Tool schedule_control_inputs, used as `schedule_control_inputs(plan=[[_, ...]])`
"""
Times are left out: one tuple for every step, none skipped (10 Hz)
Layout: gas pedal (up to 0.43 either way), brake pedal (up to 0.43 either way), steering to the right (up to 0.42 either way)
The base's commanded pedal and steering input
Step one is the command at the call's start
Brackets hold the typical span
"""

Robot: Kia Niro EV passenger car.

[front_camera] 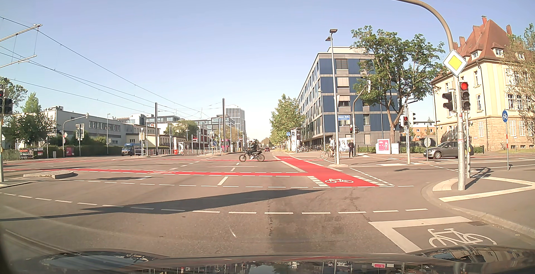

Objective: Follow the waypoints while adhering to traffic rules and regulations

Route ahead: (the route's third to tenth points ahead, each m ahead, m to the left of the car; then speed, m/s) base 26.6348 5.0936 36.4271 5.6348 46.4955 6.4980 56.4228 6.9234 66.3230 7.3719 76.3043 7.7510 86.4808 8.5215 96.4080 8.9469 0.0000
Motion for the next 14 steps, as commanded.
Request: schedule_control_inputs(plan=[[0.000, 0.183, -0.051], [0.000, 0.183, -0.051], [0.000, 0.183, -0.051], [0.000, 0.183, -0.051], [0.000, 0.177, -0.051], [0.000, 0.183, -0.051], [0.000, 0.183, -0.051], [0.000, 0.183, -0.051], [0.000, 0.183, -0.051], [0.000, 0.177, -0.051], [0.000, 0.183, -0.051], [0.000, 0.183, -0.051], [0.000, 0.177, -0.051], [0.000, 0.183, -0.051]])
